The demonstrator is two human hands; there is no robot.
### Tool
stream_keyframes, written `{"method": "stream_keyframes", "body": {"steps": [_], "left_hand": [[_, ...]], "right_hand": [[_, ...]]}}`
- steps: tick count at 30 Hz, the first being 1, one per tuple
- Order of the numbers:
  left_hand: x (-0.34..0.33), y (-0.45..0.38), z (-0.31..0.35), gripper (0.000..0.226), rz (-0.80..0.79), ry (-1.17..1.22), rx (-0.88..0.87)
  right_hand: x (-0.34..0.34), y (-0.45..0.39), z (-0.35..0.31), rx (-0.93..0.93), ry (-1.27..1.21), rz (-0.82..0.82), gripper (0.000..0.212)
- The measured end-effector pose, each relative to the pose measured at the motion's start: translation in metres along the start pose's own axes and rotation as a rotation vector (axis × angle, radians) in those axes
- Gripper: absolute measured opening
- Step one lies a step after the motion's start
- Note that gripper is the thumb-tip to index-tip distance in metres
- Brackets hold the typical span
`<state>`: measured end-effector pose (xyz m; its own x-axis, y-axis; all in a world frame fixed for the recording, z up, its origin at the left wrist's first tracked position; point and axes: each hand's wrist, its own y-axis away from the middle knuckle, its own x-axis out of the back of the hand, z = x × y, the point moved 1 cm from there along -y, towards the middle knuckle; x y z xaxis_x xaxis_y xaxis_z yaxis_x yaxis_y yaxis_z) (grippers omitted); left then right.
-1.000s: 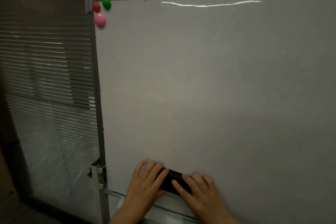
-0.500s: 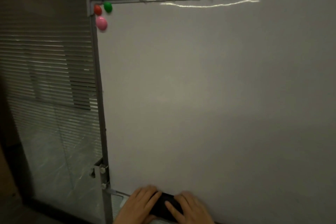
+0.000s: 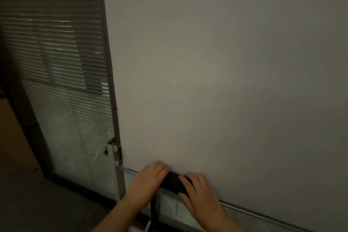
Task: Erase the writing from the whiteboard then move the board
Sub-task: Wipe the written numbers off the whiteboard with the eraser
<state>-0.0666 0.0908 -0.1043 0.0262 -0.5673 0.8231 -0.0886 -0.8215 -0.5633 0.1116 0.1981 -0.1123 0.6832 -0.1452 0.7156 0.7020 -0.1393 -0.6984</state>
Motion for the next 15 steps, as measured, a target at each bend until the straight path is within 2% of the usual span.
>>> {"method": "stream_keyframes", "body": {"steps": [2,3,5,6,8,11,13,15], "left_hand": [[0.006,-0.003,0.001,0.079,0.015,0.092,0.079],[0.010,-0.004,0.002,0.073,0.051,0.149,0.113],[0.019,-0.010,0.002,0.041,0.127,0.228,0.179],[0.023,-0.013,0.001,0.033,0.131,0.239,0.214],[0.028,-0.017,-0.002,0.037,0.111,0.255,0.252],[0.030,-0.016,-0.007,0.044,0.067,0.285,0.297],[0.026,-0.011,-0.009,0.048,0.052,0.307,0.314],[0.019,-0.006,-0.006,0.056,0.058,0.339,0.345]], "right_hand": [[0.003,-0.003,-0.001,0.004,-0.025,0.027,0.034],[0.005,-0.005,-0.001,-0.013,-0.047,0.049,0.035],[0.009,-0.012,-0.001,-0.084,-0.089,0.083,0.037],[0.011,-0.016,-0.001,-0.118,-0.114,0.080,0.038],[0.013,-0.023,0.003,-0.151,-0.177,0.031,0.038],[0.013,-0.029,0.007,-0.068,-0.130,-0.044,0.037],[0.012,-0.031,0.006,0.010,-0.034,-0.053,0.048],[0.009,-0.030,0.005,0.029,0.075,-0.071,0.078]]}}
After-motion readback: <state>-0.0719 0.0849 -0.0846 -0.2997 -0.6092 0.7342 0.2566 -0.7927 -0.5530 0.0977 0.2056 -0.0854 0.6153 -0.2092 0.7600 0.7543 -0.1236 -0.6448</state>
